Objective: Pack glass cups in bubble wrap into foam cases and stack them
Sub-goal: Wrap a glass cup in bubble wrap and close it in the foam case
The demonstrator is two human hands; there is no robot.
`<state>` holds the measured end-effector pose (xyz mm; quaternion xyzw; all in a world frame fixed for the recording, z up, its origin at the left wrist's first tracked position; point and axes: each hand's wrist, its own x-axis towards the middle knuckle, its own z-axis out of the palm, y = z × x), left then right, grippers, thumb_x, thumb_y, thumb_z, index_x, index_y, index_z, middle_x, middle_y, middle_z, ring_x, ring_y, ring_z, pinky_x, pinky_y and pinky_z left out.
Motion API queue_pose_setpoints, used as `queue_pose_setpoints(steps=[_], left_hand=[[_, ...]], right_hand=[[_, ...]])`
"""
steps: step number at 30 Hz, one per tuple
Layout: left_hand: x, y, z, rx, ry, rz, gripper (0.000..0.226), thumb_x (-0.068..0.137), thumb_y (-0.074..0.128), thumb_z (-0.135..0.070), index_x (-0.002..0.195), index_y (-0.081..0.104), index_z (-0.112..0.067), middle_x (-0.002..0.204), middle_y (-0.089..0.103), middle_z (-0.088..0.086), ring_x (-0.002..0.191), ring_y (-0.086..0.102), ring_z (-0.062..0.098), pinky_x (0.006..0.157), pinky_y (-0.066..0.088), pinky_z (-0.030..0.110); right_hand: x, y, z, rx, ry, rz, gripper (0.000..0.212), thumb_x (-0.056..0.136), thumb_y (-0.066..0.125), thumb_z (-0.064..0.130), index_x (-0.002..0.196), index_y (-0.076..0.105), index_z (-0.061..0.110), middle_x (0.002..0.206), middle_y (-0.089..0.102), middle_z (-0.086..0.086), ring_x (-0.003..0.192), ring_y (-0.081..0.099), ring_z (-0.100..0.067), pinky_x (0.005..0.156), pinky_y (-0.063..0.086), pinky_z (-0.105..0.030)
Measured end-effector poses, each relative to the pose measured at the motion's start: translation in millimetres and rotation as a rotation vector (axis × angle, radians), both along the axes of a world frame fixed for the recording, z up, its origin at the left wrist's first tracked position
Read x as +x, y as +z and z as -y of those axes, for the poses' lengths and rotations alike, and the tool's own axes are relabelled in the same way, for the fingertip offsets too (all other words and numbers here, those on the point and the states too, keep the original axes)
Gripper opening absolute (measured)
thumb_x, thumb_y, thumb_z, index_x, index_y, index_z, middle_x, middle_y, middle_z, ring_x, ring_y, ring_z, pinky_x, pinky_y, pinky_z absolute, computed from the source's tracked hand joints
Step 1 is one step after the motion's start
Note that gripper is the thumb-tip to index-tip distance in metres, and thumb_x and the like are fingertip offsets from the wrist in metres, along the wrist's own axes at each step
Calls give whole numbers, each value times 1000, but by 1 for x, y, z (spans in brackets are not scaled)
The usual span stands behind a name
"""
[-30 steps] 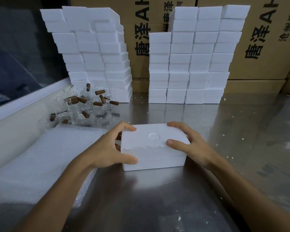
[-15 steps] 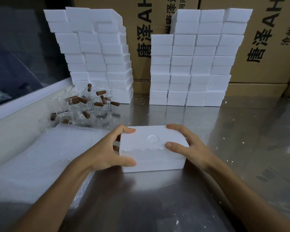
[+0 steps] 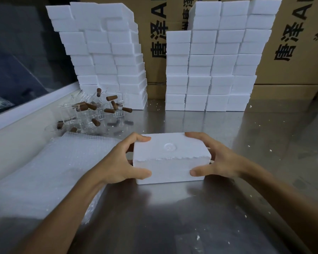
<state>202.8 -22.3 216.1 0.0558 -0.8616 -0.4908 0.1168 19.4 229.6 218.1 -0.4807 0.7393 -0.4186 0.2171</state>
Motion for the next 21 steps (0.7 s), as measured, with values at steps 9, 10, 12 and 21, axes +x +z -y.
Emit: queue_pose_setpoints(steps=[9, 10, 12, 21], left_hand=[[-2, -3, 4, 28, -40, -5, 79, 62, 93, -25, 118, 50, -60, 107, 49, -43, 104, 48, -19, 76, 54, 15], [-2, -2, 4, 26, -36, -8, 79, 62, 93, -26, 118, 50, -60, 107, 49, -43, 102, 48, -21, 76, 53, 14], [-3, -2, 4, 28, -39, -11, 79, 61, 93, -26, 118, 51, -60, 108, 49, -43, 103, 48, -20, 78, 54, 15], [-7, -8, -7, -63, 253, -105, 103, 44, 89, -64, 134, 37, -60, 131, 47, -30, 109, 53, -4, 82, 52, 19]], right_hand=[[-2, 0, -1, -59, -10, 15, 83, 65, 89, 31, 134, 45, 46, 130, 52, 25, 123, 53, -11, 95, 51, -19], [-1, 0, -1, -57, -12, 17, 83, 65, 89, 30, 134, 45, 46, 130, 52, 24, 123, 53, -11, 95, 51, -20], [0, 1, -1, -49, -21, 12, 84, 65, 89, 31, 134, 44, 45, 131, 52, 22, 123, 53, -13, 98, 51, -23], [10, -12, 6, -148, -185, 13, 87, 55, 93, 44, 129, 47, 51, 126, 58, 13, 111, 61, -15, 90, 57, -30]])
